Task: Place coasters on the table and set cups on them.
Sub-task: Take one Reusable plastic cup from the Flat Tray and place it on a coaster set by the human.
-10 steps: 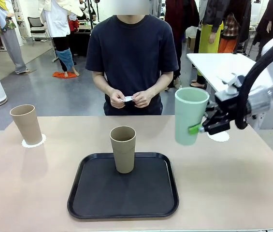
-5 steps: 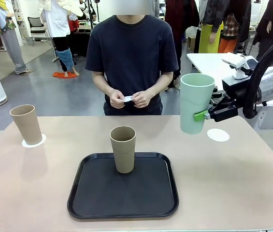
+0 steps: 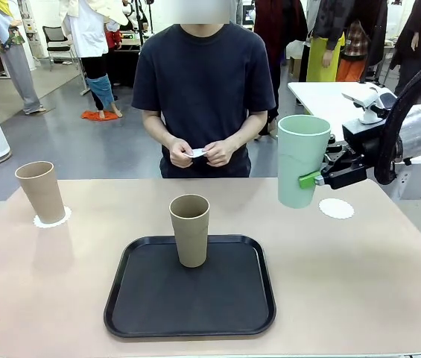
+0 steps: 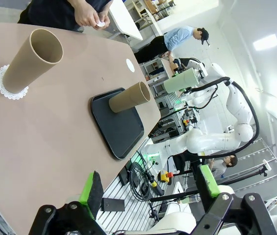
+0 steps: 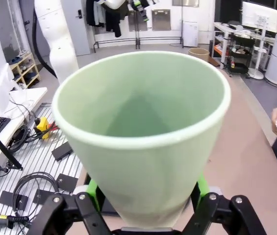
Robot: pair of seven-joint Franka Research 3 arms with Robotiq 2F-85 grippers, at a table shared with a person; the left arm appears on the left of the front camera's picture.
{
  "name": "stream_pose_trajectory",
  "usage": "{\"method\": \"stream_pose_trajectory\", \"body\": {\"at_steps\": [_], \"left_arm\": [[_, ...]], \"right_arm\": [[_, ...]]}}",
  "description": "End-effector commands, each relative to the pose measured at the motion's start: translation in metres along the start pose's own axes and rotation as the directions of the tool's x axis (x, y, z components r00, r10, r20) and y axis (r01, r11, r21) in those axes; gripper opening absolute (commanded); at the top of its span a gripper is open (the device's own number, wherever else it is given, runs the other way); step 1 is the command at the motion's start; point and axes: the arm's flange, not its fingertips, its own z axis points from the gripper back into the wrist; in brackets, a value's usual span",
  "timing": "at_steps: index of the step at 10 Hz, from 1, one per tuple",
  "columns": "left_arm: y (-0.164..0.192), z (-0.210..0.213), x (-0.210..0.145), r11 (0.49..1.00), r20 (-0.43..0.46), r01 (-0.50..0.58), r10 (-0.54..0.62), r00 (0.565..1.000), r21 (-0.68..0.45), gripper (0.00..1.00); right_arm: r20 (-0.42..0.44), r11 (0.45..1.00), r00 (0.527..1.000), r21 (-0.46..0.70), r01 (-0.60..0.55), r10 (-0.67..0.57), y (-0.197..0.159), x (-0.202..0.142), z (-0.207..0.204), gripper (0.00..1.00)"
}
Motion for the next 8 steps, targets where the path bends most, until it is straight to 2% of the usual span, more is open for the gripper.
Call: {"method": "stream_pose_trajectory", "body": {"at_steps": [1,3,4,6,8], "left_arm": [[-0.002,0.002,0.0,1.0,0.006,-0.008,0.008,1.0,0.007,1.0],[-0.002,0.002,0.0,1.0,0.006,-0.008,0.008,1.0,0.007,1.0],[-0.002,0.002,0.0,1.0,0.006,-0.008,0.008,1.0,0.007,1.0],[-0.002,0.002,0.0,1.0,0.006,-0.008,0.008,1.0,0.007,1.0],[-0.002,0.002,0.0,1.0,0.006,-0.008,0.008,1.0,0.007,1.0]], "right_arm": [[0.035,0.991,0.998,-0.119,0.058,-0.055,-0.044,-0.029,0.068,0.83],[0.009,0.967,0.986,-0.193,0.164,-0.166,-0.071,-0.076,0.142,0.83],[0.035,0.956,0.981,-0.223,0.192,-0.189,-0.076,-0.091,0.167,0.83],[0.078,0.952,0.98,-0.233,0.198,-0.184,-0.081,-0.107,0.186,0.83],[0.129,0.971,0.984,-0.187,0.15,-0.127,-0.083,-0.104,0.177,0.83]]}}
